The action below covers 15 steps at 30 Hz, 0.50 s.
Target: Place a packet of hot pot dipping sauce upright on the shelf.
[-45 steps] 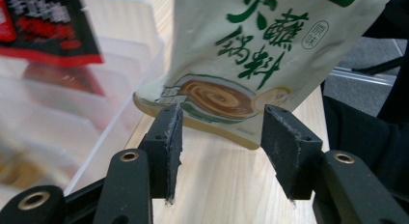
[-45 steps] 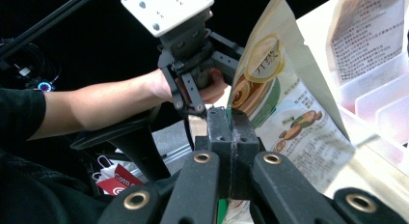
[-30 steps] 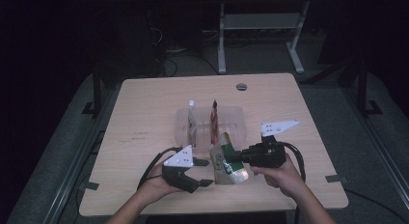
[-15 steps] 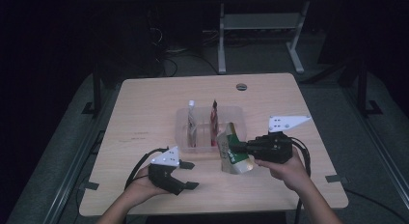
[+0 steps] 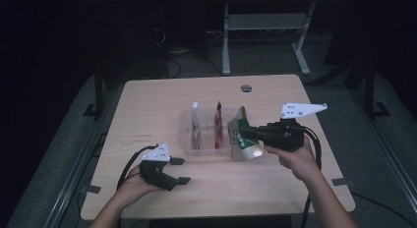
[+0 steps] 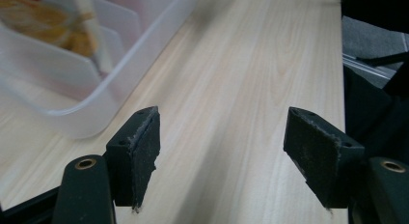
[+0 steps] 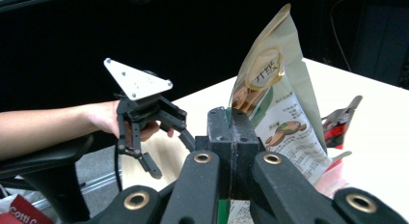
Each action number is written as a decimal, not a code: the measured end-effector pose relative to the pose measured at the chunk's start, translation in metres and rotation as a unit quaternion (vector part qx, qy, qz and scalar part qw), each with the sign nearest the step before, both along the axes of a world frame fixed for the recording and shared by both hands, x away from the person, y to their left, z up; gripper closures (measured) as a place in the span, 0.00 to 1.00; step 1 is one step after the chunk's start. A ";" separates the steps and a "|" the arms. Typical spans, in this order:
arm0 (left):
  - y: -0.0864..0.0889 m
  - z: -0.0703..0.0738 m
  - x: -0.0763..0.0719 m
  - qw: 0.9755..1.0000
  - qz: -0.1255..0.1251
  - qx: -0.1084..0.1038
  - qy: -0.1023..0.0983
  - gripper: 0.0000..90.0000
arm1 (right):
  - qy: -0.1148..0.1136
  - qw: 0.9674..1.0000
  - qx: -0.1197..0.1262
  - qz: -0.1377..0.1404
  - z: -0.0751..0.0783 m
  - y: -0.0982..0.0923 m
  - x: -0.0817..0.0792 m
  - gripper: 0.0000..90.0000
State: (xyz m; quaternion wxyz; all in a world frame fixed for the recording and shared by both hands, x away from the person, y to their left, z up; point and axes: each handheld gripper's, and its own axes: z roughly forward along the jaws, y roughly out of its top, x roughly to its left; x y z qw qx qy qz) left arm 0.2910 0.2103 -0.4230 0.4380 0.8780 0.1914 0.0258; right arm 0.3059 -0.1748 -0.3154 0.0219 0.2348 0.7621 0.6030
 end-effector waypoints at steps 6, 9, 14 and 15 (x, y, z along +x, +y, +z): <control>0.007 0.000 0.004 1.000 0.011 -0.001 -0.001 0.32 | -0.002 1.000 -0.007 -0.021 0.005 -0.002 0.014 1.00; 0.011 0.000 0.006 1.000 0.019 -0.002 -0.001 0.32 | -0.004 1.000 -0.008 -0.025 0.006 -0.002 0.019 1.00; 0.018 -0.002 0.009 1.000 0.030 -0.001 0.001 0.32 | -0.008 0.999 -0.017 -0.033 0.012 -0.002 0.030 1.00; 0.019 -0.003 0.010 0.999 0.033 -0.005 0.001 0.32 | -0.008 0.999 -0.017 -0.032 0.013 -0.001 0.031 1.00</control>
